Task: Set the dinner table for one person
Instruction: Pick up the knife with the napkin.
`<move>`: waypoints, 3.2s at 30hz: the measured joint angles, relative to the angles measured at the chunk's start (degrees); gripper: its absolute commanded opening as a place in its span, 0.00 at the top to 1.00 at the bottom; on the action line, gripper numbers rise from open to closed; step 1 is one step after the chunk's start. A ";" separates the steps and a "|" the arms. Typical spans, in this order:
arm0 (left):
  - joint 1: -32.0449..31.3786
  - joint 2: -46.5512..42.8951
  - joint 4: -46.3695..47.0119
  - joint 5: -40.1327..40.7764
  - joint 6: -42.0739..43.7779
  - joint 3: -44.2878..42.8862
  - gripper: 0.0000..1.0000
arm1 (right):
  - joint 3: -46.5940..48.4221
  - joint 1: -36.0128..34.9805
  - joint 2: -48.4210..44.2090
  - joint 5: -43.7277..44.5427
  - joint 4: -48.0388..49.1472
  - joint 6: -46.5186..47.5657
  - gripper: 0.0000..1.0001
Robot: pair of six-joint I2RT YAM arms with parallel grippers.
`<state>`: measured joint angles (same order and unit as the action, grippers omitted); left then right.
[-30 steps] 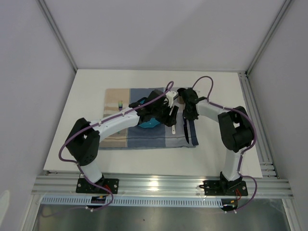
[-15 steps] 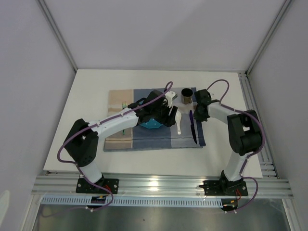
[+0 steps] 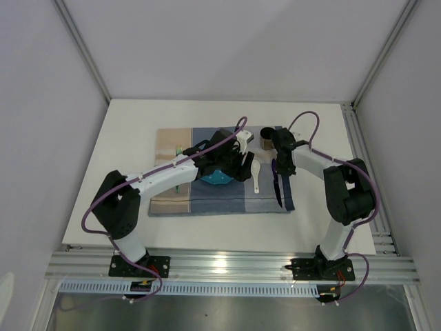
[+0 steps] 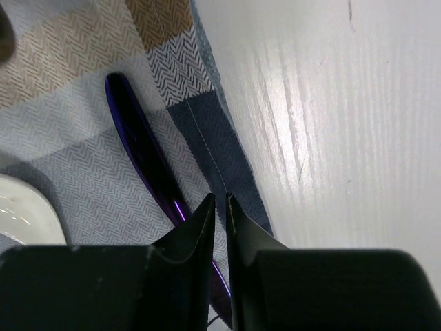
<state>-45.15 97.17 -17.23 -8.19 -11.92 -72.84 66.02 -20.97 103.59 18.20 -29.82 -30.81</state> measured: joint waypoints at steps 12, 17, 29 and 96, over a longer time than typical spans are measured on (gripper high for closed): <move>0.00 -0.02 1.25 -1.51 -0.04 0.13 0.30 | 3.50 -0.02 0.00 1.16 -1.11 1.97 0.84; 0.00 -0.72 3.37 -1.42 -0.02 1.66 0.30 | 2.82 -0.02 0.52 0.83 0.39 2.12 0.85; 0.00 -1.62 5.53 0.42 0.00 2.78 0.27 | 2.56 -0.52 1.88 -1.18 2.05 2.14 0.82; 0.00 -4.63 5.84 3.32 0.50 5.55 0.24 | 2.38 -4.15 0.94 -2.54 -0.35 3.39 1.00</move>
<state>-45.15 92.53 -11.40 -4.86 -11.42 -67.29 68.40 -25.12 104.53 15.66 -30.17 -27.42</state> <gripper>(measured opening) 0.765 0.207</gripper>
